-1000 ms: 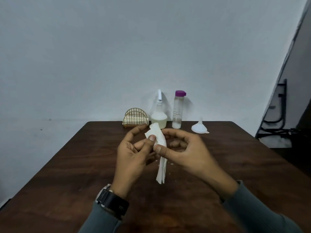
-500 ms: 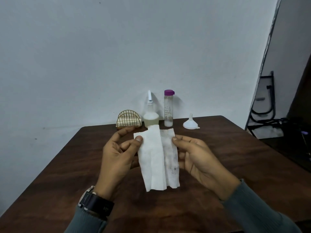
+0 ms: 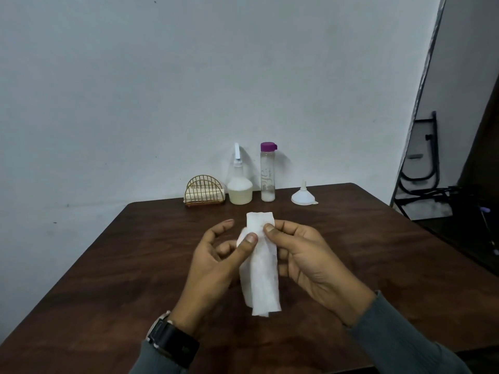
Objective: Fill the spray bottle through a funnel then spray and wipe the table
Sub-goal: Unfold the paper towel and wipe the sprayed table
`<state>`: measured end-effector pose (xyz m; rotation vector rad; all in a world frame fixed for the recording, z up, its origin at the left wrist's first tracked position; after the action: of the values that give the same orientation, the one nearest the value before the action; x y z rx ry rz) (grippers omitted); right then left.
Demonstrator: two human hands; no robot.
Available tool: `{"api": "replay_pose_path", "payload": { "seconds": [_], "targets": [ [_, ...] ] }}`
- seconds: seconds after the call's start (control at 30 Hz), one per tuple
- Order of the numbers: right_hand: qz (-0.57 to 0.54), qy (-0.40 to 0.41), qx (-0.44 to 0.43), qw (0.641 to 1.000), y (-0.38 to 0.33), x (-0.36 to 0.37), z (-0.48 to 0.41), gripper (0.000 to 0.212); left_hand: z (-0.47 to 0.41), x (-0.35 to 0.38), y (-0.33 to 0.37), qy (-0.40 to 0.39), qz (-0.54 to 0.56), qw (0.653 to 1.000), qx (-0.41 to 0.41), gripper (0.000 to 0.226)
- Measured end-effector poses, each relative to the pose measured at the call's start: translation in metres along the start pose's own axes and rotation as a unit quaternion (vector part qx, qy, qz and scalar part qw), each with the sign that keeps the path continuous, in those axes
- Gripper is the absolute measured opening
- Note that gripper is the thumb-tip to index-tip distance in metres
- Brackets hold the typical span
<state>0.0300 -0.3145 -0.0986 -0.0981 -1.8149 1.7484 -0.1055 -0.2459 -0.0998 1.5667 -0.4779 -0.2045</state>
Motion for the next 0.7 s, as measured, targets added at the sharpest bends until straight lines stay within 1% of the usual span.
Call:
{"api": "replay_pose_path", "payload": {
  "seconds": [0.13, 0.23, 0.27, 0.33, 0.4, 0.43, 0.5, 0.6, 0.63, 0.7],
  "targets": [
    [-0.003, 0.055, -0.027, 0.998, -0.007, -0.019, -0.005, 0.019, -0.006, -0.014, -0.004, 0.024, 0.110, 0.993, -0.041, 0.062],
    [0.015, 0.085, -0.026, 0.996, -0.010, -0.034, -0.005, 0.018, -0.010, -0.026, -0.008, 0.032, 0.164, 0.983, -0.072, 0.060],
    [0.013, 0.090, -0.022, 0.996, -0.011, -0.038, -0.005, 0.017, -0.010, -0.030, -0.009, 0.040, 0.171, 0.981, -0.078, 0.056],
    [0.020, 0.102, -0.025, 0.994, -0.013, -0.044, -0.004, 0.016, -0.011, -0.034, -0.011, 0.053, 0.169, 0.981, -0.085, 0.043],
    [0.054, 0.114, -0.039, 0.991, -0.016, -0.049, -0.005, 0.015, -0.010, -0.036, -0.012, 0.061, 0.137, 0.985, -0.082, 0.029],
    [0.071, 0.120, -0.046, 0.989, -0.016, -0.051, -0.006, 0.015, -0.009, -0.036, -0.011, 0.063, 0.117, 0.988, -0.075, 0.027],
    [0.085, 0.127, -0.047, 0.987, -0.015, -0.055, -0.007, 0.015, -0.008, -0.034, -0.010, 0.070, 0.106, 0.990, -0.063, 0.029],
    [0.062, 0.116, -0.027, 0.991, -0.009, -0.054, -0.006, 0.015, -0.004, -0.026, -0.004, 0.063, 0.154, 0.985, -0.047, 0.035],
    [0.051, 0.108, -0.021, 0.993, -0.009, -0.052, -0.006, 0.015, -0.003, -0.022, -0.002, 0.052, 0.174, 0.982, -0.046, 0.040],
    [0.035, 0.096, -0.017, 0.995, -0.011, -0.049, -0.005, 0.014, -0.003, -0.013, -0.002, 0.015, 0.218, 0.973, -0.068, 0.057]
  ]
}}
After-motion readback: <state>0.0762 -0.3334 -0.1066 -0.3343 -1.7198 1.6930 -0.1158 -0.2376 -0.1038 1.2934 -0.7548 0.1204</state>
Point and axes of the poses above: each hand's wrist, its own z-axis away from the middle knuckle, its own x-axis out of the palm, y = z × x, the point moved 9 cm from there along -z, towards the middle knuckle, and after that the axes turned 6 degrees about y, right-handed, at the moved point
